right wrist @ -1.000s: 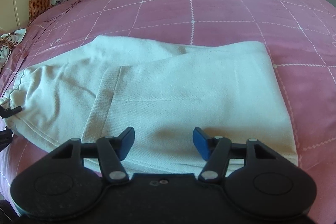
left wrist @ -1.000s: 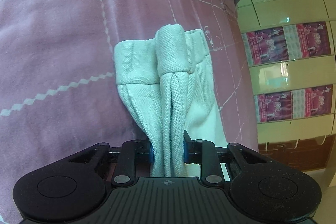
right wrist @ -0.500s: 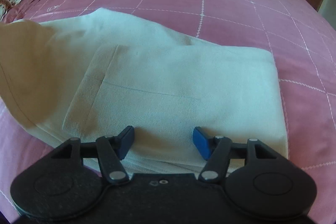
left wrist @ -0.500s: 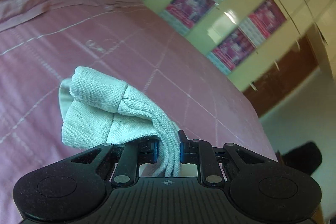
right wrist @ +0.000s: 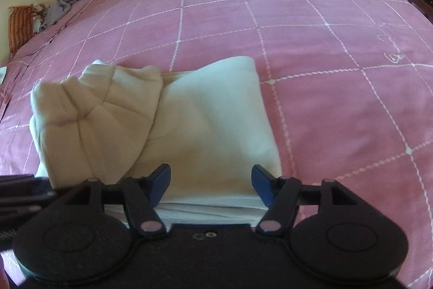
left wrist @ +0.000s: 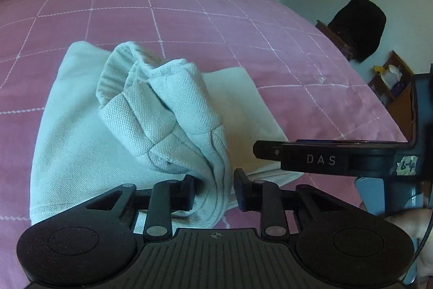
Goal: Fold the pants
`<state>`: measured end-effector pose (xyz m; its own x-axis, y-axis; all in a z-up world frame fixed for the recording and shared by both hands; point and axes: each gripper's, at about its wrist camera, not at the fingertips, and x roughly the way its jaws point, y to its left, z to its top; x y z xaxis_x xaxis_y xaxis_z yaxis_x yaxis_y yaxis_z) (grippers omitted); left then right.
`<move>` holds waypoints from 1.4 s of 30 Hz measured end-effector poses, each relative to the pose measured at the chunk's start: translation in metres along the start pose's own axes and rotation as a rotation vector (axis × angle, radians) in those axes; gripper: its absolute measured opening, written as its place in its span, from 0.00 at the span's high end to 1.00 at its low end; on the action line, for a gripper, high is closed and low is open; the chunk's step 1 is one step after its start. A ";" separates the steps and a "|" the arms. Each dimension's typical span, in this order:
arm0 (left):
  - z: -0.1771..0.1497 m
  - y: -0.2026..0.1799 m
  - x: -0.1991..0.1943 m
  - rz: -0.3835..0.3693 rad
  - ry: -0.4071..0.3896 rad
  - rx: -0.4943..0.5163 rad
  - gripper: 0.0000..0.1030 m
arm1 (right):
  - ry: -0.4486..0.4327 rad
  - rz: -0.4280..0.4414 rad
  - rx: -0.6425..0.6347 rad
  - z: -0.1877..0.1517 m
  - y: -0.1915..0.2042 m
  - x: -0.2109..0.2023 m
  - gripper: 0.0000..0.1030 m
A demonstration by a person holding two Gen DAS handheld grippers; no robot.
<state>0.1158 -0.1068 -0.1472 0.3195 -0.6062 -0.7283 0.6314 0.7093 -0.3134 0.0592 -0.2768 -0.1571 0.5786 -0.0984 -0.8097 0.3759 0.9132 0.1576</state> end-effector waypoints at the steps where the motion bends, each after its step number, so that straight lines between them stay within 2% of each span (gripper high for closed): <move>1: 0.000 -0.003 -0.007 -0.005 -0.014 -0.006 0.58 | -0.009 -0.001 0.011 0.000 -0.005 -0.003 0.26; 2: 0.003 -0.006 -0.015 -0.005 -0.031 -0.009 0.53 | -0.020 -0.003 0.021 0.000 -0.010 -0.006 0.24; 4: 0.006 -0.008 -0.028 0.006 -0.060 0.011 0.50 | -0.032 -0.006 0.044 0.002 -0.020 -0.009 0.24; 7: 0.009 -0.005 -0.033 0.014 -0.076 0.023 0.50 | -0.039 0.006 0.088 0.005 -0.032 -0.013 0.24; 18: -0.014 -0.030 0.004 0.034 0.026 0.132 0.50 | -0.048 0.043 0.131 -0.004 -0.050 -0.025 0.23; 22: -0.014 -0.022 -0.005 -0.006 0.020 0.076 0.50 | -0.039 0.074 0.163 -0.006 -0.053 -0.025 0.24; 27: -0.010 0.017 -0.039 -0.030 -0.044 -0.121 0.50 | -0.020 0.099 0.217 -0.009 -0.060 -0.025 0.23; 31: -0.015 0.058 -0.059 0.072 -0.079 -0.208 0.50 | -0.020 0.115 0.280 -0.012 -0.067 -0.030 0.23; 34: -0.024 0.091 -0.054 0.157 -0.072 -0.331 0.50 | -0.036 0.131 0.285 -0.012 -0.065 -0.038 0.22; 36: -0.031 0.101 -0.049 0.185 -0.058 -0.366 0.50 | -0.048 0.149 0.283 -0.010 -0.061 -0.043 0.19; 39: -0.041 0.104 -0.033 0.198 -0.017 -0.363 0.50 | -0.065 0.174 0.276 -0.009 -0.050 -0.048 0.13; 40: -0.042 0.101 -0.026 0.201 -0.011 -0.358 0.50 | -0.058 0.179 0.267 -0.008 -0.046 -0.047 0.09; 42: -0.045 0.102 -0.025 0.196 -0.017 -0.374 0.50 | -0.015 0.180 0.246 -0.008 -0.037 -0.039 0.09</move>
<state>0.1401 -0.0036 -0.1887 0.4220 -0.4504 -0.7868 0.2581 0.8917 -0.3719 0.0170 -0.3033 -0.1358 0.6617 0.0494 -0.7481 0.4289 0.7935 0.4317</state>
